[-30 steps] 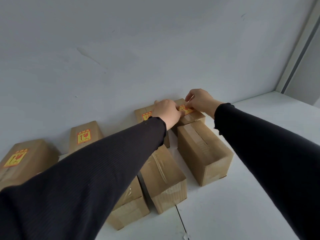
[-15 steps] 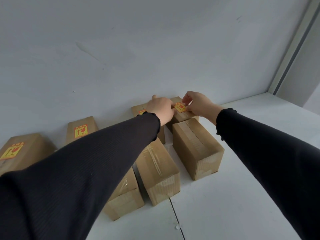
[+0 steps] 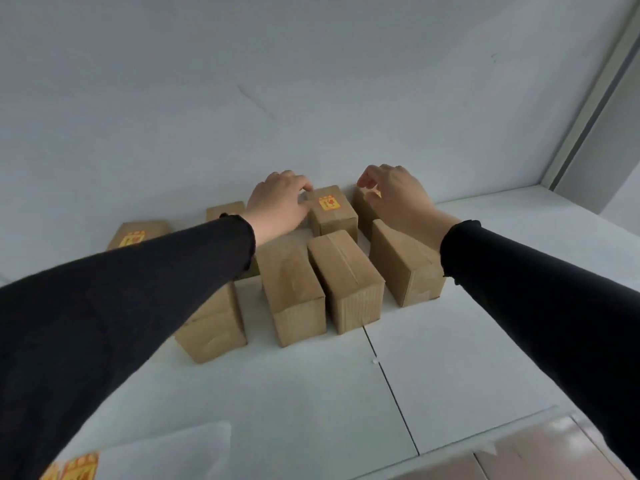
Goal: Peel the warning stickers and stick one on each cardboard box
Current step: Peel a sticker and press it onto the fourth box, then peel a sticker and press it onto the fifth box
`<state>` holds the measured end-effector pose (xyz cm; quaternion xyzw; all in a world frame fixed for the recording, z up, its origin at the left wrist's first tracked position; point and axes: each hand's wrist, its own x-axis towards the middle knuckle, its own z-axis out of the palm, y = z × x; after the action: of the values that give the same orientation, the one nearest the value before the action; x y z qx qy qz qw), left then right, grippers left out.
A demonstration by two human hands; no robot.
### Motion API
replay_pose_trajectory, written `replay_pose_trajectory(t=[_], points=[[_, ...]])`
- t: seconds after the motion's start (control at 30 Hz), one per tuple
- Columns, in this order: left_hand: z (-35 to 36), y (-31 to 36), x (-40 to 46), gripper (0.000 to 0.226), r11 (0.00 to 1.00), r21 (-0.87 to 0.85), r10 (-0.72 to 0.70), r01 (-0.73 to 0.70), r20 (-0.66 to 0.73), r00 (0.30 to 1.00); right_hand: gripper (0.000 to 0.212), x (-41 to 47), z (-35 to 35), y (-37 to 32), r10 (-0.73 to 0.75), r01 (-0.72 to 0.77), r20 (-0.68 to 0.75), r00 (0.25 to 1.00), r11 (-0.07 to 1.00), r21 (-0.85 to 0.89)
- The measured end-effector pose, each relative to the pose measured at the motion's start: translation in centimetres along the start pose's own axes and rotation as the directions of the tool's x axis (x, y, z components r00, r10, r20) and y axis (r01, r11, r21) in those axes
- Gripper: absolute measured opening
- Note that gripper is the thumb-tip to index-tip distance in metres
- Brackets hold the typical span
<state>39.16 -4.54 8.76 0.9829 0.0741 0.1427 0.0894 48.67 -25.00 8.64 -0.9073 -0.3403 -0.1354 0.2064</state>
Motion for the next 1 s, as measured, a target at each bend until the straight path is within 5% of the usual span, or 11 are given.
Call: replay_pose_trajectory(t=[0.43,0.77,1.0], points=[[-10.5,-9.9,-26.9,0.035,0.994,-0.004,-0.110,0.110,-0.056,0.992,0.035,-15.9,0.2,-20.9,-0.217,0.208,0.126,0.968,0.975,0.079],[-6.3,-17.2,-41.4,0.036,0.953,-0.009,-0.300,0.302,0.095,0.949,0.027,-23.8,9.0,-33.0,-0.307,0.241,0.224,0.925,0.929,0.281],[-2.0,-18.7,-43.6,0.043,0.903,-0.079,-0.402,0.421,0.184,0.897,0.025,-26.7,14.6,-34.6,-0.197,0.107,0.298,0.934,0.950,0.293]])
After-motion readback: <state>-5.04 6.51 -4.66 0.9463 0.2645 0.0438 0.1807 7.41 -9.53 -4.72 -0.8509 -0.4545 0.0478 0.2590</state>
